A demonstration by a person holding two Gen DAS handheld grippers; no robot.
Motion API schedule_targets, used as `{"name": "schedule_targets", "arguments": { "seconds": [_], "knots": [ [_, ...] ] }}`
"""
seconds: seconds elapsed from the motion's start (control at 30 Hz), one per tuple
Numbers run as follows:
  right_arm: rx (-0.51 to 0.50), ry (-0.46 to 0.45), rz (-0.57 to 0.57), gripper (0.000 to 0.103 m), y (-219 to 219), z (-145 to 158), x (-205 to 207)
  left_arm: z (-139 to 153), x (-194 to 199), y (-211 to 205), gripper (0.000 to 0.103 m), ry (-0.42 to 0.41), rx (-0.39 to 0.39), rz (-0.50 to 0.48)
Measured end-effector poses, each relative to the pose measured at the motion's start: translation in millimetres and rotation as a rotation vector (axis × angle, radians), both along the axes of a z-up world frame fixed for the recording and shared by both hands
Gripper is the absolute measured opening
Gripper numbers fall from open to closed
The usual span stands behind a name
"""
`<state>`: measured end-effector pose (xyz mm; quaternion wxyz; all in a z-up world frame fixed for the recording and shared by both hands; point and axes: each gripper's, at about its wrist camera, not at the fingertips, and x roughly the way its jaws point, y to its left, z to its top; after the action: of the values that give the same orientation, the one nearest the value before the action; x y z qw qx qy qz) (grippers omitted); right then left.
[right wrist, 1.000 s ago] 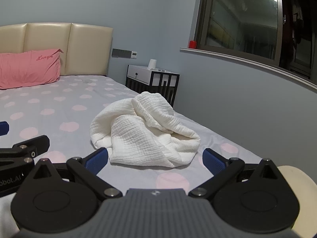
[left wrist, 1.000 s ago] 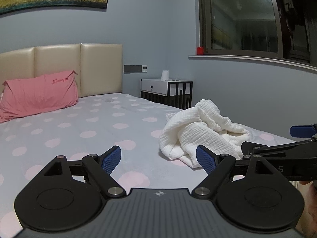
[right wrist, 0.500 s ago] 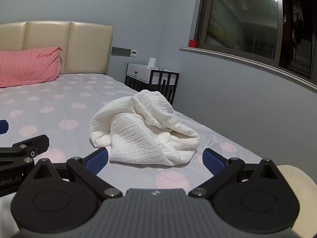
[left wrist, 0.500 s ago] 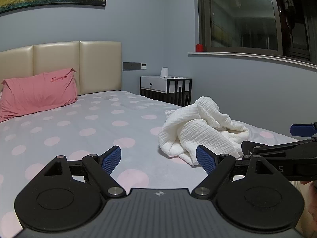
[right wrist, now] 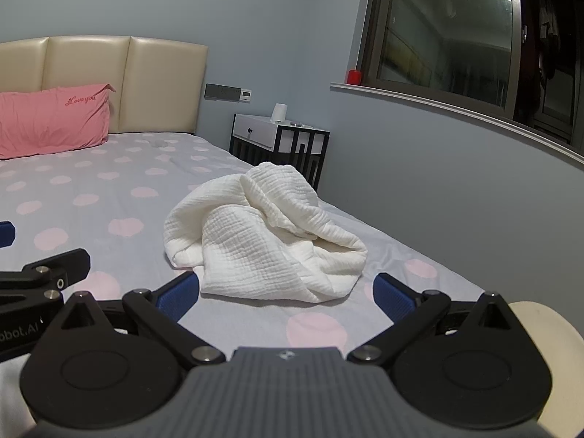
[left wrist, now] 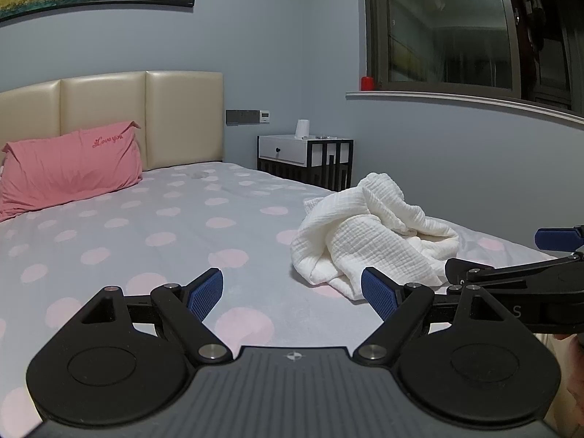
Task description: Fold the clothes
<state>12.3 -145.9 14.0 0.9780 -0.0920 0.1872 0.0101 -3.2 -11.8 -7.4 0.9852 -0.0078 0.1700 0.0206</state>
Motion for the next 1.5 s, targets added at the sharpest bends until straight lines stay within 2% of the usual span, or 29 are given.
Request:
{"name": "schedule_targets", "arguments": {
  "seconds": [0.43, 0.83, 0.97, 1.07, 1.17, 1.27, 1.4, 1.5],
  "knots": [
    [0.025, 0.013, -0.005, 0.102, -5, 3, 4, -3, 3, -9, 0.083, 0.009, 0.027, 0.002],
    [-0.028, 0.014, 0.029, 0.102, -5, 14, 29, 0, 22, -15, 0.084, 0.054, 0.004, -0.021],
    [-0.005, 0.046, 0.052, 0.102, -17, 25, 45, 5, 37, -18, 0.084, 0.062, -0.053, -0.020],
    [0.033, 0.037, 0.059, 0.102, -30, 39, 61, 11, 56, -15, 0.084, 0.080, -0.147, -0.064],
    [0.056, 0.047, 0.087, 0.102, -46, 54, 83, 18, 78, -10, 0.084, 0.094, -0.232, -0.057],
    [0.064, 0.067, 0.144, 0.102, -64, 66, 110, 25, 101, -5, 0.083, 0.105, -0.287, -0.061],
    [0.005, 0.062, 0.293, 0.102, -81, 79, 146, 35, 139, -6, 0.083, 0.154, -0.272, -0.066],
    [-0.037, 0.083, 0.468, 0.102, -90, 90, 179, 38, 163, -7, 0.083, 0.175, -0.253, -0.096]
  ]
}}
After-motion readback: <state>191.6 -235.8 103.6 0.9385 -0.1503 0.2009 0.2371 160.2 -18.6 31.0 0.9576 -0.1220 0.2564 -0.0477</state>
